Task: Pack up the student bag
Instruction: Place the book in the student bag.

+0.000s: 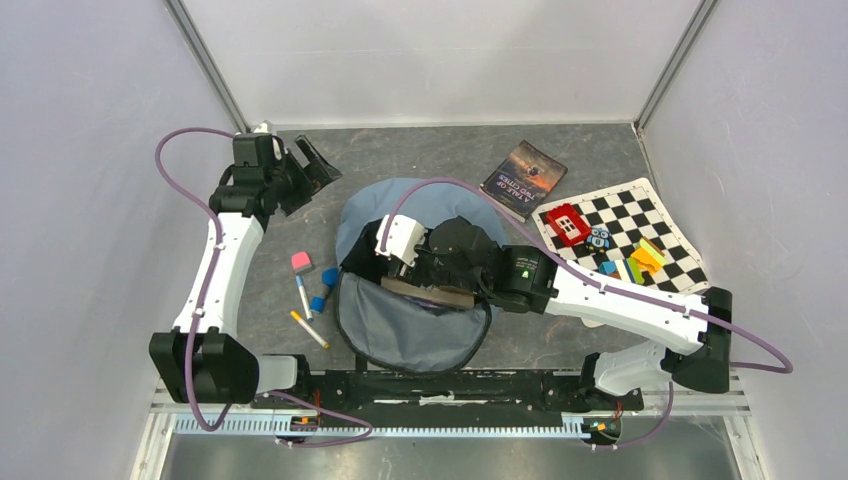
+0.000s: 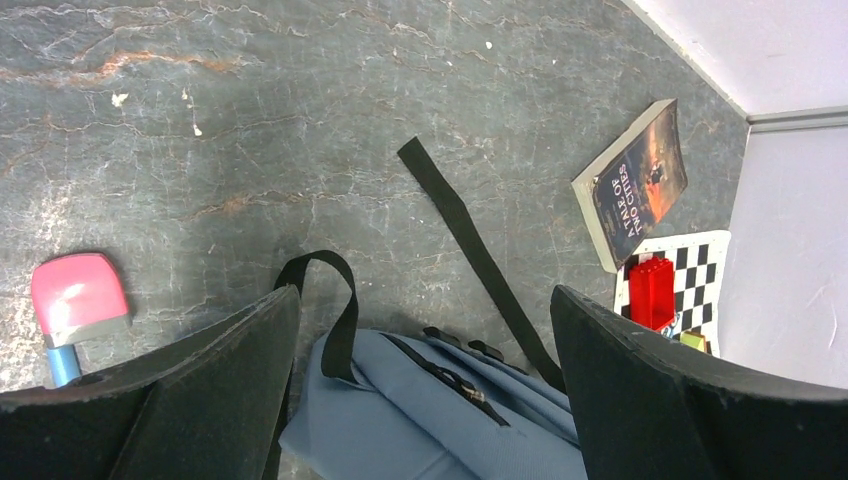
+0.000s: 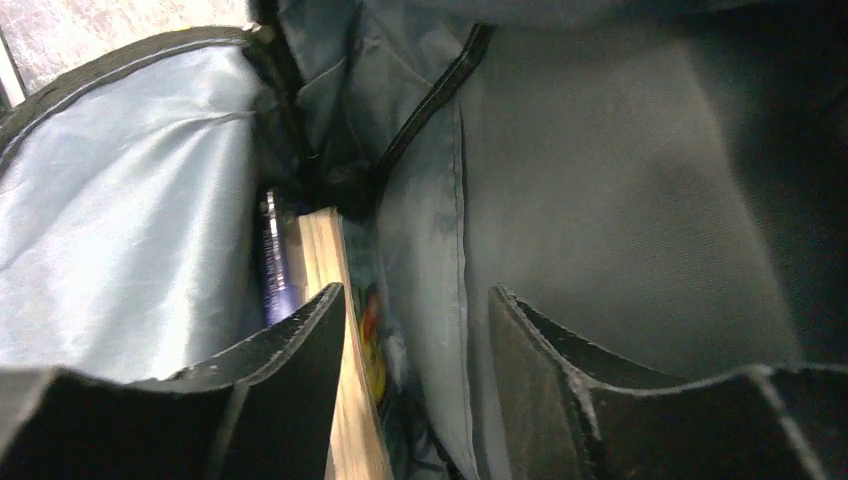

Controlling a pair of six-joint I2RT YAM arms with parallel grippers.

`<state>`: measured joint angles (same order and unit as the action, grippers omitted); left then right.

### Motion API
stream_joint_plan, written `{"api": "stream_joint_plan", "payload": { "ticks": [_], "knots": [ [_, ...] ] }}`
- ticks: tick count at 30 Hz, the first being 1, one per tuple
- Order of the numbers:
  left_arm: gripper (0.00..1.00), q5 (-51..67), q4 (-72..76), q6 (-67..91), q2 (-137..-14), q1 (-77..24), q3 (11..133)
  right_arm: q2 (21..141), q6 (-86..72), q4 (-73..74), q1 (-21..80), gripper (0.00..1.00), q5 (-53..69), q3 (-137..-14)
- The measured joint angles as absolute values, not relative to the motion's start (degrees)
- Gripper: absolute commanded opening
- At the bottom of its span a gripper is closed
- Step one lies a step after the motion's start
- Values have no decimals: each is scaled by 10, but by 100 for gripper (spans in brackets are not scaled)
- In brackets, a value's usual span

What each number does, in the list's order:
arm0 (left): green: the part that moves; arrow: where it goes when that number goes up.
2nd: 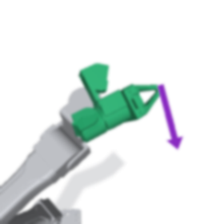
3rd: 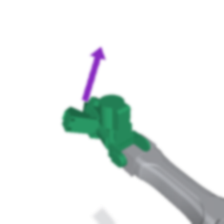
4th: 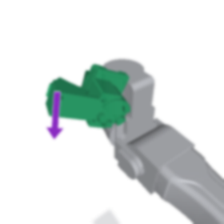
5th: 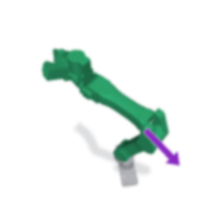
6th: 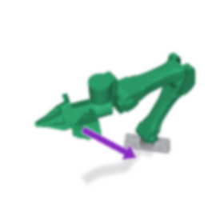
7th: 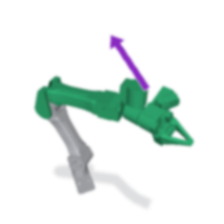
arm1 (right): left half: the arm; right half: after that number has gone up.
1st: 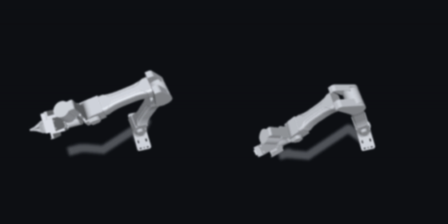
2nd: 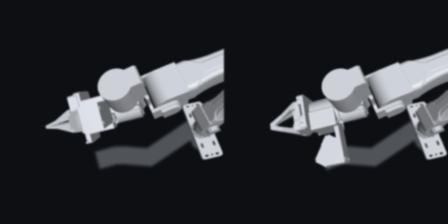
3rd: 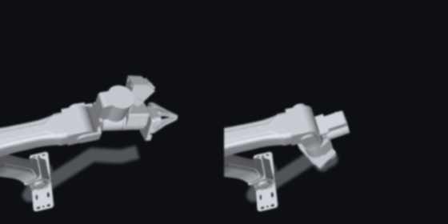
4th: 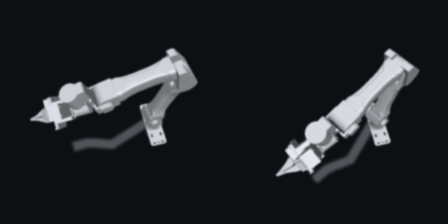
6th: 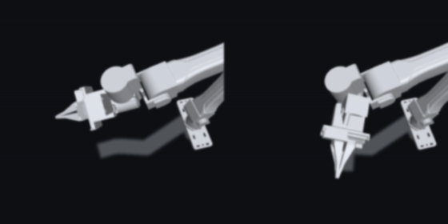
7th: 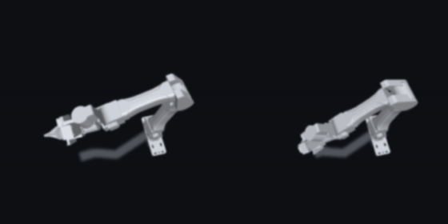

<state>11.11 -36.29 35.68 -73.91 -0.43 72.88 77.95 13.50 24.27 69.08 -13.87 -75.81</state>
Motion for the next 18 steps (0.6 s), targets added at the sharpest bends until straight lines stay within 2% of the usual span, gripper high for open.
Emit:
{"api": "stream_joint_plan", "payload": {
  "ticks": [8, 18],
  "knots": [
    [100, 121, -356, 357, -755, -4, 729, 779, 135, 239, 691, 75, -130, -760],
    [100, 128, -349, 357, -765, -4, 729, 741, 132, 247, 691, 84, -35, -789]
  ]
}}
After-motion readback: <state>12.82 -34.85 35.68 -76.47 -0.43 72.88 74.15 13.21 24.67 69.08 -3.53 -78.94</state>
